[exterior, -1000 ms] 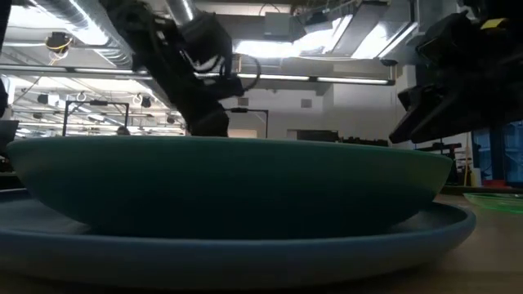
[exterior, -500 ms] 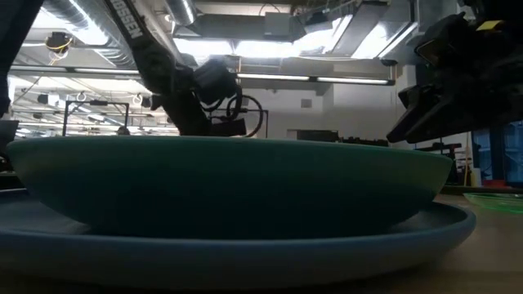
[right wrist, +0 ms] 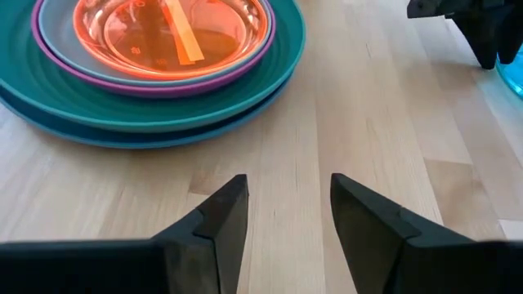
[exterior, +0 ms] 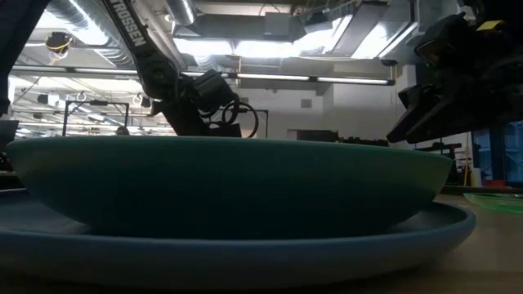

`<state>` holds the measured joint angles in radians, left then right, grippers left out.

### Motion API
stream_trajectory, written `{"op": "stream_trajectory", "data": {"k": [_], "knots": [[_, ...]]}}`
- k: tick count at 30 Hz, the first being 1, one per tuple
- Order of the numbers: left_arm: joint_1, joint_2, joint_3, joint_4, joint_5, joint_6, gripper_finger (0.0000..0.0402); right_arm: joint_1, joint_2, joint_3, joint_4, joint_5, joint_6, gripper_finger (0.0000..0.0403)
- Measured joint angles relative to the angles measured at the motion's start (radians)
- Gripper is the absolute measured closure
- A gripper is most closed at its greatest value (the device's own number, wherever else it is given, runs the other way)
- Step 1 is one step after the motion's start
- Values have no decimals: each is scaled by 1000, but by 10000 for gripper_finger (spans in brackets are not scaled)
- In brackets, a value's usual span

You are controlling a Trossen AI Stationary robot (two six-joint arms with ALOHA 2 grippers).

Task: Stack plastic plates
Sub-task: Stack the blue plate on the orange plate

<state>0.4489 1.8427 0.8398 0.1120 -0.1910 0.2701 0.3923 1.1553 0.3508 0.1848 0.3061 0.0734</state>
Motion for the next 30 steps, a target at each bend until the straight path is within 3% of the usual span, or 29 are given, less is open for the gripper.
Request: {"op": "stream_trajectory", "data": {"k": [10,21,30], "knots": [[-16,2,-1,5,7,13,395,0,0,0,0,0,0,237],[-151,-101,-5,-12,-46,21,399,0,0,0,-3,0,0,237],[-326,-228,-3,-24,-28,-33,397,0,0,0,-9,0,0,237]]}}
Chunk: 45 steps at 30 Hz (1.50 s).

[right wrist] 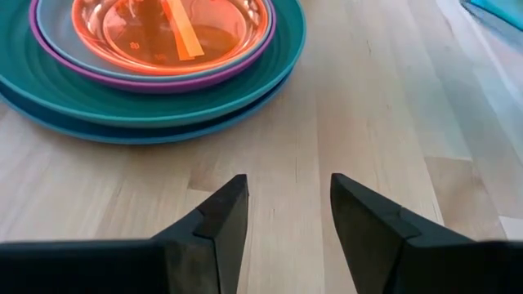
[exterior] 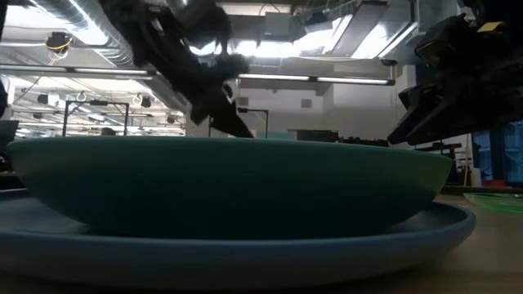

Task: Stack plastic plates
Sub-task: Stack the blue plate on the orange plate

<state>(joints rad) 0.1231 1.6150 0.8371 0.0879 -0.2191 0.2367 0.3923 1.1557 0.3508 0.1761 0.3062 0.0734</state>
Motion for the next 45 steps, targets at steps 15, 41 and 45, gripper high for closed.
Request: {"op": "stream_trajectory", "data": {"k": [15,41,45], "knots": [[-325,-13,0,22,-4,-184,396,0,0,0,0,0,6,237],[-674,-68,150,-158,2,-343,396,0,0,0,-17,0,13,237],[-673,-37,133,-152,-15,-392,396,0,0,0,-16,0,12,237]]}}
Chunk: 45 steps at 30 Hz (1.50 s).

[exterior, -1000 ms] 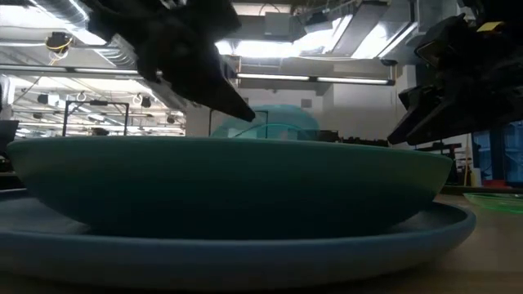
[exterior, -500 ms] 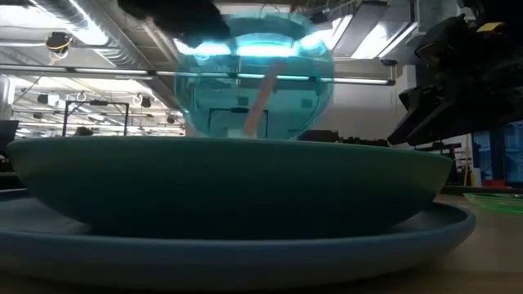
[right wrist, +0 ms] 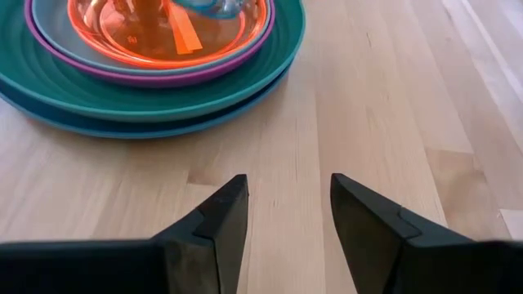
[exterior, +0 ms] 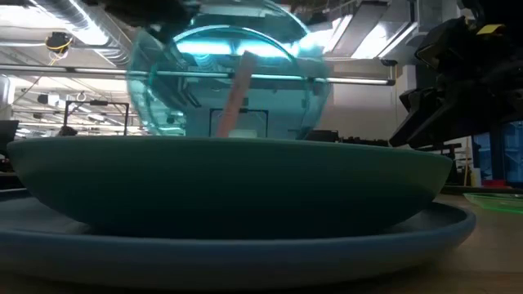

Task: Stack plastic plates
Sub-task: Stack the blue plate on the orange plate, then stack the green plate on the blue plate

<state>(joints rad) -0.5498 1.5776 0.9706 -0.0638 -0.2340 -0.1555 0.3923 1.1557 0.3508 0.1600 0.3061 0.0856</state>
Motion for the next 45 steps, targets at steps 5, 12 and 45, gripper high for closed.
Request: {"op": "stream_trajectory", "data": {"k": [5,12,45], "knots": [[15,48,0,14,-3,-3,396,0,0,0,1,0,0,237],[43,56,0,12,-8,-82,362,0,0,0,0,0,0,237],[51,99,-1,60,18,-51,304,139,-7,271,-778,-156,525,237]]}}
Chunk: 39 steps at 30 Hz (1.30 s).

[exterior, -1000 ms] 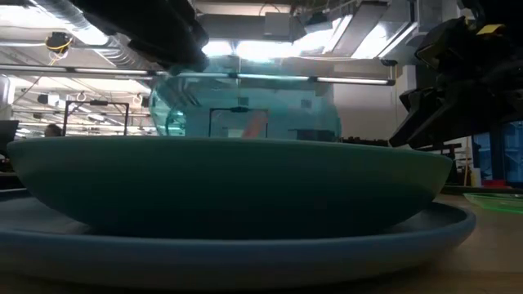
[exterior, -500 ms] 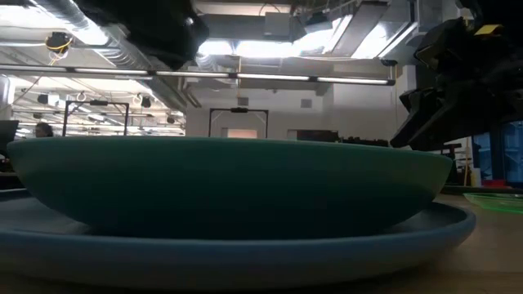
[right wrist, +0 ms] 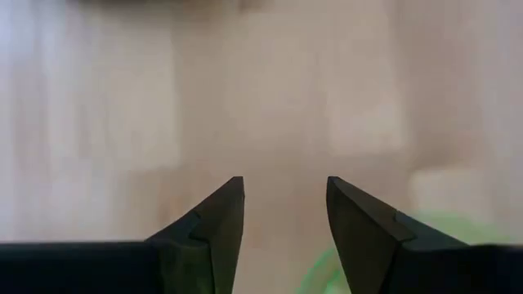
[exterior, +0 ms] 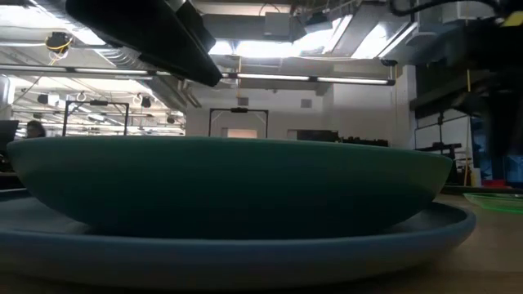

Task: Stack plastic plates
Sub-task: Stack the green plate on the blue plate

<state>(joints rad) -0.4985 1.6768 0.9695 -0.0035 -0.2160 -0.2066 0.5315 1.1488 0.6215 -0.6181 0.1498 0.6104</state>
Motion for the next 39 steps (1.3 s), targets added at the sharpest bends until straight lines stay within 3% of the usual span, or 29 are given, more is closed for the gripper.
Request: {"op": "stream_trajectory", "data": {"k": [7,13,30,39], "knots": [[1,0,0,9,-4,0,304,133,0,2,-97,-46,279,237],[1,0,0,16,-4,0,304,156,0,-45,-156,-35,428,237],[1,0,0,19,-4,0,304,155,1,-168,-33,44,421,237],[3,0,0,19,-4,0,304,155,1,-172,-109,111,394,246]]}}
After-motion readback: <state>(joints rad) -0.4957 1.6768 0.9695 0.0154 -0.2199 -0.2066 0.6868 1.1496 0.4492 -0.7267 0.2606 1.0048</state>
